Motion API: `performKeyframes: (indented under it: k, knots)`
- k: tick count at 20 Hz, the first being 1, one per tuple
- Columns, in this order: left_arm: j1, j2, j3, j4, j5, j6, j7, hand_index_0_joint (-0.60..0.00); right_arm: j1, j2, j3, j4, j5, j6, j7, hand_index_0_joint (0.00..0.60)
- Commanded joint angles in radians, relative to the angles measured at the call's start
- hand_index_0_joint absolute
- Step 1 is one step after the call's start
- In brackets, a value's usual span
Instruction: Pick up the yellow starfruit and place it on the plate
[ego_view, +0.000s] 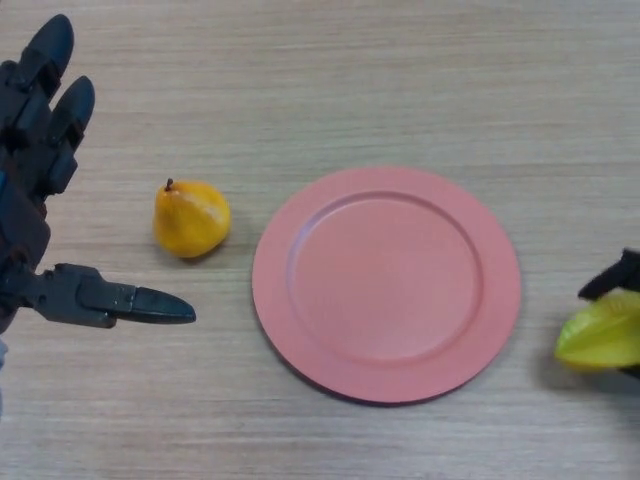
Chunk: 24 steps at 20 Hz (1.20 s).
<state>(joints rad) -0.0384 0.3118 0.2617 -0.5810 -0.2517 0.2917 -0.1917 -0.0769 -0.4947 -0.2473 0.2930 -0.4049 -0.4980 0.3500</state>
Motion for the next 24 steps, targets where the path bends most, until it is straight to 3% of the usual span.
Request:
performKeyframes:
  k: [1,4,5,6,7,10,11,17,20,24]
  knots:
    - [-0.025,0.032,0.085,-0.05,0.006,-0.096,0.002,0.0,-0.05,-0.023,-0.072,-0.147,0.143,-0.01,0.008,0.6]
    - [-0.033,0.034,0.079,-0.055,0.0,-0.073,0.01,0.0,-0.08,0.032,-0.022,-0.298,0.207,0.2,0.033,0.6]
    - [-0.035,0.029,0.066,-0.058,0.0,-0.064,0.016,0.0,-0.141,0.05,0.029,-0.28,0.151,0.164,-0.047,0.6]
    - [-0.036,0.029,0.063,-0.059,-0.004,-0.059,0.016,0.0,-0.156,0.057,0.044,-0.287,0.149,0.177,-0.056,0.6]
    - [-0.043,0.031,0.061,-0.067,-0.012,-0.047,0.015,0.0,-0.164,0.095,0.081,-0.36,0.219,0.281,-0.028,0.6]
    - [-0.045,0.031,0.065,-0.068,-0.025,-0.055,0.012,0.0,-0.178,0.129,0.115,-0.423,0.248,0.364,-0.017,0.6]
    - [-0.043,0.031,0.069,-0.069,-0.032,-0.063,0.016,0.0,-0.176,0.152,0.126,-0.508,0.319,0.505,0.003,0.6]
    - [-0.038,0.038,0.092,-0.078,-0.067,-0.052,0.025,0.0,-0.217,0.175,0.129,-0.727,0.571,0.875,-0.048,0.6]
    - [-0.038,0.036,0.085,-0.071,-0.061,-0.066,0.027,0.0,-0.233,0.161,0.129,-0.733,0.57,0.874,-0.063,0.6]
    - [-0.047,0.044,0.081,-0.065,-0.06,-0.051,0.022,0.0,-0.242,0.167,0.14,-0.743,0.569,0.871,-0.084,0.6]
